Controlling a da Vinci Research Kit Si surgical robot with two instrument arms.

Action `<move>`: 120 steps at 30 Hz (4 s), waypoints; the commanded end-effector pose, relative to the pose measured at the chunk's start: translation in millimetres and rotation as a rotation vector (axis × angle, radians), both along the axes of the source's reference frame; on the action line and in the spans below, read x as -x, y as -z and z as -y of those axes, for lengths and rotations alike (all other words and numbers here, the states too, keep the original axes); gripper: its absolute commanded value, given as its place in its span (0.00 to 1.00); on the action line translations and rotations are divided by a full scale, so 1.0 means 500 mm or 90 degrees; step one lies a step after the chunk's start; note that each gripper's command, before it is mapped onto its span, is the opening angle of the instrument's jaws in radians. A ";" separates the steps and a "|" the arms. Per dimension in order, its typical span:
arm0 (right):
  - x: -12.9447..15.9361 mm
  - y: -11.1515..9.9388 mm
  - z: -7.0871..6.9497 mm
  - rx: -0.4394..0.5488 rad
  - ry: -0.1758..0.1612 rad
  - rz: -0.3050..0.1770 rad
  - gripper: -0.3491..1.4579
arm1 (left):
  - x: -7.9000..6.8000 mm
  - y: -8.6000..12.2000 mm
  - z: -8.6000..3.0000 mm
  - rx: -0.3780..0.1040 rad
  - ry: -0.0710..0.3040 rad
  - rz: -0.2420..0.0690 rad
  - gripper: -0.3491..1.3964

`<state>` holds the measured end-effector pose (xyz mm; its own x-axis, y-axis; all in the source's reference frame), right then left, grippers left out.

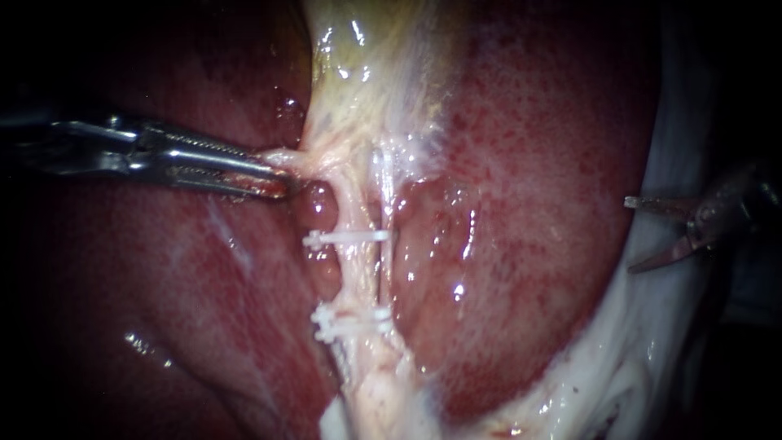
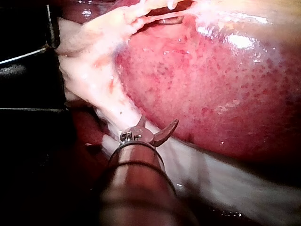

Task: Go to the cutting position left tube

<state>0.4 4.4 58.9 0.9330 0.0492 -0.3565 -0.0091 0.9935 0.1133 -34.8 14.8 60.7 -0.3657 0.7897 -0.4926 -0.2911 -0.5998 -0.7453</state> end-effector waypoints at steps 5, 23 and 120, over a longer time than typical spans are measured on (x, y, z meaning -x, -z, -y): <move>-0.0002 0.0001 -0.0001 0.001 0.001 0.000 1.00 | -0.0035 0.0035 -0.0016 -0.002 0.001 0.001 0.00; -0.0033 0.0017 -0.0002 -0.011 -0.004 -0.026 0.99 | -0.0126 0.0120 -0.0077 0.002 0.040 -0.011 0.00; -0.0692 -0.0008 0.0061 -0.597 -0.119 -0.490 0.99 | -0.0105 0.0113 -0.0063 0.007 0.040 -0.012 0.00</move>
<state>35.0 1.5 59.2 0.4448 0.6937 -0.5665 0.2420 0.5159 0.8217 -29.6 18.0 55.1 -0.3251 0.8061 -0.4945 -0.3427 -0.5877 -0.7329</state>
